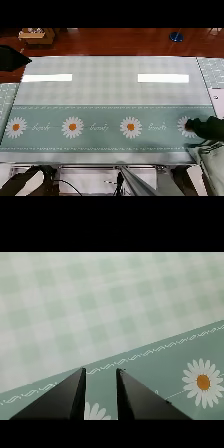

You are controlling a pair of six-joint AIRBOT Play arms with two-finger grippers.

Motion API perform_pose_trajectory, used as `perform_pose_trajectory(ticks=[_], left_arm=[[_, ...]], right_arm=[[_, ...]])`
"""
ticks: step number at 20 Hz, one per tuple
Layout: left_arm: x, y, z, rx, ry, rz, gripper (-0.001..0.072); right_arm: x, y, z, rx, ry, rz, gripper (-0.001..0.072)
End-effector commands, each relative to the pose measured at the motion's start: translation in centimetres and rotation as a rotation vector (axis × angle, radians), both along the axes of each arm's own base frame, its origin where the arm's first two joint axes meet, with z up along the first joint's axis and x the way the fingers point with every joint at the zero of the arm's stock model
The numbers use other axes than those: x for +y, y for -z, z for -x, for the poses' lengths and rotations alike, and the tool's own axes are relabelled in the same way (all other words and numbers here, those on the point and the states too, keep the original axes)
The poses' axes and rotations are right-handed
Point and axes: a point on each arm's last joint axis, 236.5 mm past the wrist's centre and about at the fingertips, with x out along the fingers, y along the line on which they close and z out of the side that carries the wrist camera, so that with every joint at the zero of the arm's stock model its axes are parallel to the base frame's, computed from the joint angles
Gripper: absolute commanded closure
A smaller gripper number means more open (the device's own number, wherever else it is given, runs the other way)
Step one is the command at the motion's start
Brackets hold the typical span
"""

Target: Fold the shirts.

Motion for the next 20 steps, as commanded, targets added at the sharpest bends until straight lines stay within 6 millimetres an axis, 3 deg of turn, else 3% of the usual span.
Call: perform_pose_trajectory(ticks=[1,5,9,11,16,20], left_arm=[[0.9,-0.4,-1.1,-0.048,-0.028,-0.028,0.0441],[2.9,-1.5,-3.6,-0.146,-0.112,-0.061,0.0442],[6.7,-2.5,-5.9,-0.233,-0.227,-0.118,0.0442],[8.4,-2.7,-6.6,-0.257,-0.272,-0.14,0.0442],[12.7,-3.2,-7.2,-0.299,-0.377,-0.216,0.0442],[14.8,-3.9,-7.4,-0.329,-0.432,-0.228,0.0442]], right_arm=[[-1.5,1.5,5.6,0.207,0.119,0.008,0.0688],[-3.8,2.1,11.3,0.445,0.239,0.068,0.0688],[-5.1,1.0,16.4,0.647,0.344,0.136,0.0688],[-5.0,1.1,18.2,0.726,0.373,0.138,0.0688],[-3.7,3.6,22.6,0.974,0.378,0.066,0.0688],[-3.1,5.2,25.6,1.15,0.342,0.038,0.0687]])
